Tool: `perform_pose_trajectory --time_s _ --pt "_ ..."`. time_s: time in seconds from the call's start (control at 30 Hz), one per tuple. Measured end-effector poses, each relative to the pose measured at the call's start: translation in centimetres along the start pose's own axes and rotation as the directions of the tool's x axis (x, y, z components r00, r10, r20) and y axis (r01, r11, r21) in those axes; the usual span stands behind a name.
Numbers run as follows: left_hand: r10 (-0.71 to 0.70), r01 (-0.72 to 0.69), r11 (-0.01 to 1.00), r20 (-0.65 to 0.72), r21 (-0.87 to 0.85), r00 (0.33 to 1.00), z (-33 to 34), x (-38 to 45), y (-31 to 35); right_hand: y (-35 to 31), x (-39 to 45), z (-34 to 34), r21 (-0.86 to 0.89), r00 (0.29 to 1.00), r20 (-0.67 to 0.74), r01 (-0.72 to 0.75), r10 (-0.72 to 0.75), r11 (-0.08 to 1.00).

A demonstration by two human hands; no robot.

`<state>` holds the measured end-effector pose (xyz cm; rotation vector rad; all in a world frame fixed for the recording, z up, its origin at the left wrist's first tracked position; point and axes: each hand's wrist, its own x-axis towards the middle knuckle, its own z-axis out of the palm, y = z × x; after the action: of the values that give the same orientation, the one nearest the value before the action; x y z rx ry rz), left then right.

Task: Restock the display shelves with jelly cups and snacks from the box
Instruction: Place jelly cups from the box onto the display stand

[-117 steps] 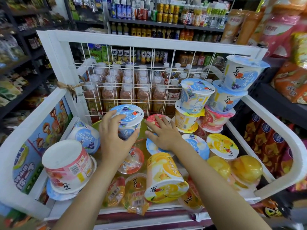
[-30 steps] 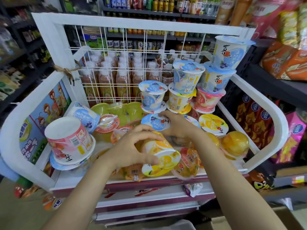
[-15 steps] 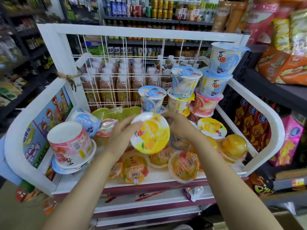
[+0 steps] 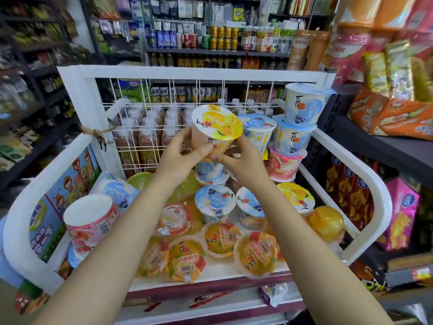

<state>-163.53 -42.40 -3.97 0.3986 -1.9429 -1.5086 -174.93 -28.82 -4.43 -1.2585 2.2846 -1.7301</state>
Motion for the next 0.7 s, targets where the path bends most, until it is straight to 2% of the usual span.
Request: perform_pose_trajectory --time_s 0.1,0.2,0.33,0.53,0.6,0.7 --pt "0.020 -0.020 0.992 0.007 0.121 1.000 0.0 1.7 -1.0 0.0 0.8 0.6 -0.086 0.998 -0.061 0.012 -0.018 0.996" --pt "-0.013 0.012 0.975 0.003 0.221 1.000 0.5 2.7 -2.4 0.7 1.2 1.0 -0.166 0.996 -0.079 -0.050 0.037 0.985" --pt "-0.017 0.023 0.972 -0.027 0.233 0.999 1.0 3.3 -3.5 1.6 1.7 1.5 -0.211 0.992 -0.067 -0.115 0.103 0.971" --pt "-0.023 0.028 0.969 -0.024 0.244 0.999 1.2 3.9 -3.6 1.9 2.5 1.7 -0.222 0.992 -0.076 -0.117 0.103 0.968" --pt "-0.019 0.017 0.960 0.003 0.278 1.000 1.0 3.5 -3.3 1.7 2.1 1.5 -0.222 0.993 -0.095 -0.094 0.075 0.971" --pt "-0.003 0.009 0.891 -0.014 0.454 1.000 -0.1 1.2 -3.8 2.4 -0.3 0.8 -0.261 0.985 -0.172 -0.033 -0.013 0.965"
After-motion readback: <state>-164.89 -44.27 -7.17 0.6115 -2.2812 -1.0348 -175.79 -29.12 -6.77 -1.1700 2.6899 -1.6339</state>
